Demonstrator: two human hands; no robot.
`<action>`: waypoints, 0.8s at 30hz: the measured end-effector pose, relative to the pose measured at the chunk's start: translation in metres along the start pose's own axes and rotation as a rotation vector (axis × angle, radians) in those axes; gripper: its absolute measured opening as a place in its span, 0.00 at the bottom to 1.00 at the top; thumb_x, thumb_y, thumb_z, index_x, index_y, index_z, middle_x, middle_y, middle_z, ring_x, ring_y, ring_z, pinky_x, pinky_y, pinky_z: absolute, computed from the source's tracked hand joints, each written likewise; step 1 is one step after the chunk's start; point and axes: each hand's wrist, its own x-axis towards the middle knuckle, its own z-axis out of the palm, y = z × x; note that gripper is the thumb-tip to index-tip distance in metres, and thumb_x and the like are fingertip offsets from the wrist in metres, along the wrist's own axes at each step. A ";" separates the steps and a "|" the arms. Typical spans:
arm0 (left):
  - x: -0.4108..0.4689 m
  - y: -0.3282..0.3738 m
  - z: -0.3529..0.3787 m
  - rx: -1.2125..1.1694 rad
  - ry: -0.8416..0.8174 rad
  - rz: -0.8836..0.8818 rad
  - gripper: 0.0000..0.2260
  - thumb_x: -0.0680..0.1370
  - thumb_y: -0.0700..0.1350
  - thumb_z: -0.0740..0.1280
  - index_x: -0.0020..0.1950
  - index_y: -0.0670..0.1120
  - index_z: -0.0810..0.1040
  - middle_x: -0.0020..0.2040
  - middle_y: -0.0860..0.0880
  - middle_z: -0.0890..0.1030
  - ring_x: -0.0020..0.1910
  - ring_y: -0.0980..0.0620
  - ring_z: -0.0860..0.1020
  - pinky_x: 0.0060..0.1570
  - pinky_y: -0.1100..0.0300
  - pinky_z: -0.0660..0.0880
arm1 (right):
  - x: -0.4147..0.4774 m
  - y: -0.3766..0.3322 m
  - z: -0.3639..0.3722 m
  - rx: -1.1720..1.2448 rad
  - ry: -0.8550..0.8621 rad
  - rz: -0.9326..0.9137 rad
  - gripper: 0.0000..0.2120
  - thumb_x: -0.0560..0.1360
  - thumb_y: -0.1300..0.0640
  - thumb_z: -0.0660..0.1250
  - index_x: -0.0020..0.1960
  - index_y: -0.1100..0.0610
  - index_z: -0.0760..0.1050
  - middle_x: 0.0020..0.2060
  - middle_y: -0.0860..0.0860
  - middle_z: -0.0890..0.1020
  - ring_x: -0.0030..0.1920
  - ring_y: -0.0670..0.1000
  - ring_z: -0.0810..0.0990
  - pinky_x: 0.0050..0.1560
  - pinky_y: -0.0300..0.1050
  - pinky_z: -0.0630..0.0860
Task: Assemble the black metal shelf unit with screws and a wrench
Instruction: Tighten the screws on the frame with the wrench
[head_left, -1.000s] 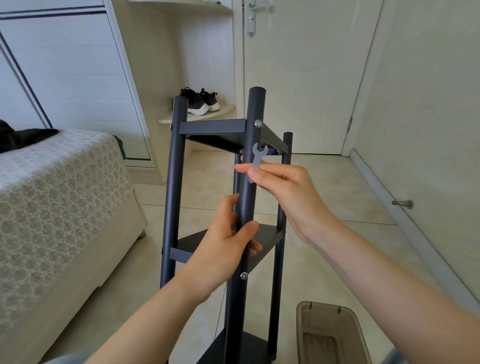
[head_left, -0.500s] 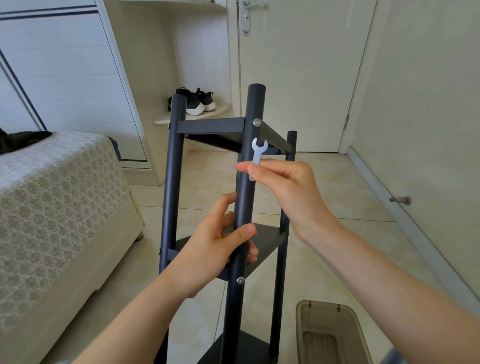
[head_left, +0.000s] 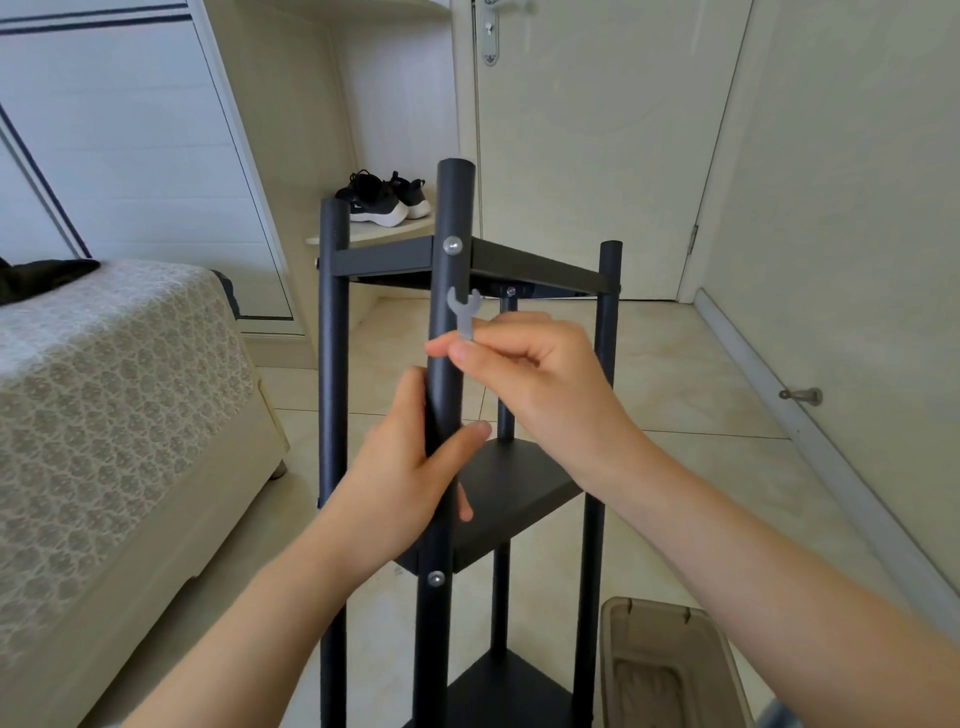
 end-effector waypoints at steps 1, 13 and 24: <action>0.001 -0.001 -0.001 0.031 0.023 0.006 0.09 0.82 0.46 0.66 0.57 0.52 0.66 0.38 0.45 0.79 0.28 0.44 0.83 0.35 0.47 0.81 | 0.000 0.000 0.003 0.007 -0.027 0.010 0.08 0.79 0.60 0.67 0.51 0.56 0.85 0.34 0.38 0.80 0.44 0.38 0.78 0.49 0.32 0.75; 0.004 -0.007 -0.016 0.163 0.084 -0.071 0.08 0.82 0.47 0.64 0.50 0.51 0.65 0.35 0.47 0.78 0.27 0.45 0.82 0.30 0.56 0.80 | 0.013 0.015 -0.001 -0.056 0.013 0.403 0.08 0.77 0.57 0.68 0.46 0.56 0.86 0.47 0.58 0.84 0.51 0.53 0.80 0.59 0.52 0.77; -0.001 -0.008 -0.020 0.205 0.088 -0.073 0.08 0.82 0.46 0.63 0.50 0.50 0.64 0.35 0.51 0.81 0.26 0.46 0.83 0.27 0.62 0.76 | 0.031 0.016 0.017 -0.068 0.008 0.341 0.11 0.78 0.59 0.66 0.40 0.59 0.85 0.29 0.58 0.69 0.32 0.54 0.68 0.49 0.60 0.77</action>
